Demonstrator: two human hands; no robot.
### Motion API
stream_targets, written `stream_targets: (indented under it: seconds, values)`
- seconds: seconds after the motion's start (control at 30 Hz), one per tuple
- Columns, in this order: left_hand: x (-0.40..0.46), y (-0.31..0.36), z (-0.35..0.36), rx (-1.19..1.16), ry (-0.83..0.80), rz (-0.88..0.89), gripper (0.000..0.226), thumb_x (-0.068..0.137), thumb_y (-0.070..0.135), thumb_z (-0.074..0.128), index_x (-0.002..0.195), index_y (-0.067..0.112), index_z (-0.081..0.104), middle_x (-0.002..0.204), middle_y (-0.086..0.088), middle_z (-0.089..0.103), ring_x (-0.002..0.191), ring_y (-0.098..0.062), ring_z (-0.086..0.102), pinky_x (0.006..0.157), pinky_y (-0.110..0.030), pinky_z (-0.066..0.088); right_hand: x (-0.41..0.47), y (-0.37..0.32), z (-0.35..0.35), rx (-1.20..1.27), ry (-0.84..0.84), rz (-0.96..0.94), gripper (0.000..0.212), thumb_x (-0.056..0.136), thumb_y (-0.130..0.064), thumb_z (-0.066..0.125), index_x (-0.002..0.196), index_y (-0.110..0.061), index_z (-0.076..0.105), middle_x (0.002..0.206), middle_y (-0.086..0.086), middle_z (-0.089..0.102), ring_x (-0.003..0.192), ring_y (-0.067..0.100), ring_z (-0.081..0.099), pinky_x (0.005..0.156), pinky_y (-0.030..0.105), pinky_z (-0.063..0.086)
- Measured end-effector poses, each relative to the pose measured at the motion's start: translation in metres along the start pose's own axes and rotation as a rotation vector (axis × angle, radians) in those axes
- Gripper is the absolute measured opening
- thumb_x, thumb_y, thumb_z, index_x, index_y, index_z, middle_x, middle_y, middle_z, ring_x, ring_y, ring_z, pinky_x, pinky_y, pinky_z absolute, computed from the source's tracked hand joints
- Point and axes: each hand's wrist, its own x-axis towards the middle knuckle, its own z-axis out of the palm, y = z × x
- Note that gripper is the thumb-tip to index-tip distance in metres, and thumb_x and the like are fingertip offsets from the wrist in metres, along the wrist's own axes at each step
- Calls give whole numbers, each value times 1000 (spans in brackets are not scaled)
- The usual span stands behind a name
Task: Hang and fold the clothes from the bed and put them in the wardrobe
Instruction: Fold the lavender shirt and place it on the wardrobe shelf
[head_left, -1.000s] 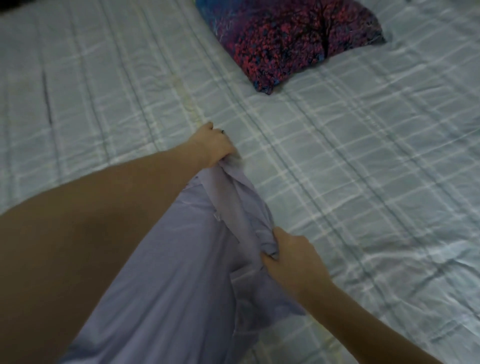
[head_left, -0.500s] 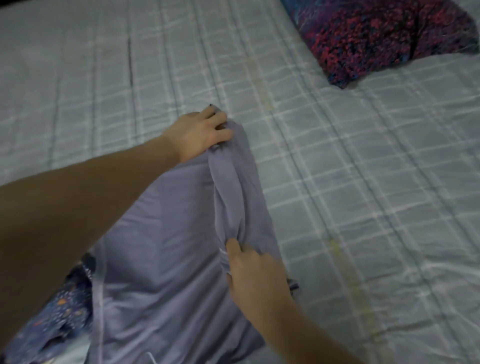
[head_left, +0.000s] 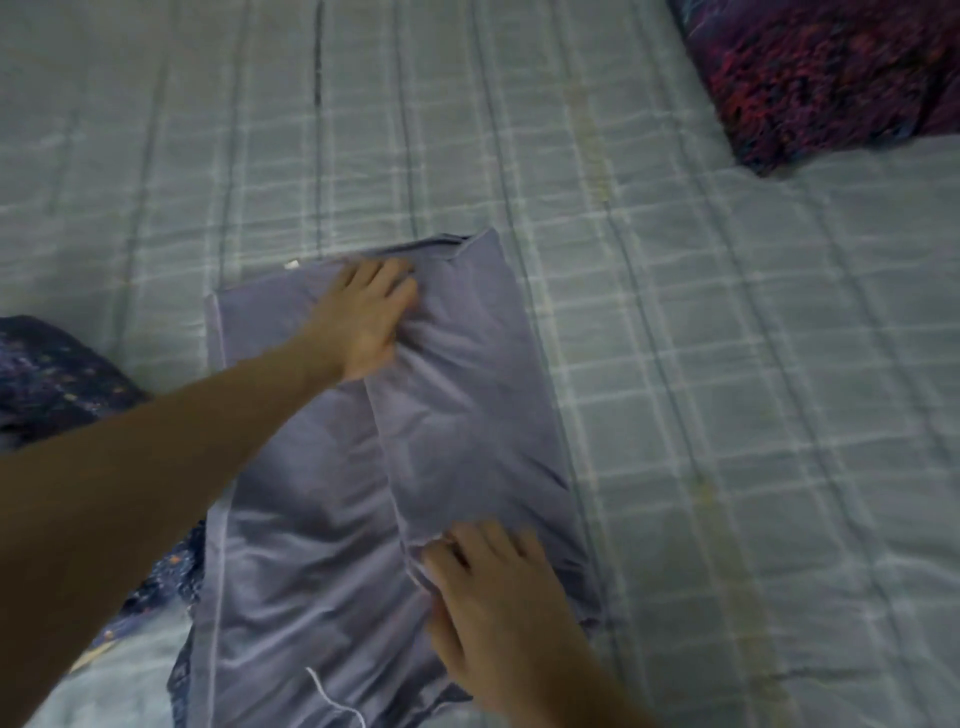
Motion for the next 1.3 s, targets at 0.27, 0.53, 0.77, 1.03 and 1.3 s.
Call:
stream_targets:
  seconds: [0.27, 0.53, 0.77, 1.03, 1.3]
  values:
    - [41, 42, 20, -224, -475, -185, 60, 98, 60, 13, 153, 38, -3, 162, 11, -8, 149, -14, -6, 118, -54, 1, -17, 13, 30, -58, -432, 196, 42, 65, -24, 73, 105, -20, 62, 103, 7, 61, 92, 28, 65, 74, 60, 52]
    - [48, 65, 11, -54, -361, -226, 65, 99, 53, 28, 154, 26, 8, 163, -2, -5, 149, -26, 0, 117, -56, 5, -48, 41, 16, 109, -159, 37, 56, 44, -31, 74, 91, -28, 43, 86, -7, 51, 67, 15, 60, 47, 22, 44]
    - [-75, 162, -11, -360, 186, 122, 27, 89, 30, 50, 100, 7, 57, 102, -15, 50, 87, -32, 44, 71, -41, 38, -93, 83, 27, 51, -105, 409, 61, 55, -35, 81, 102, -17, 45, 99, 7, 53, 84, 33, 61, 54, 39, 51]
    - [-244, 252, 17, -604, 14, -95, 13, 89, 30, 58, 91, 18, 53, 85, 2, 53, 72, -22, 57, 59, -35, 47, -98, 87, 31, 353, -75, 615, 12, 89, -25, 57, 87, -14, 53, 90, 12, 60, 86, 34, 61, 69, 40, 48]
    - [-231, 275, 19, -782, 8, -633, 13, 94, 34, 50, 106, 29, 46, 97, 10, 57, 80, -16, 60, 60, -31, 47, -123, 82, 25, 610, 108, 714, 23, 82, -9, 55, 85, -29, 44, 71, 1, 61, 64, 27, 65, 60, 49, 56]
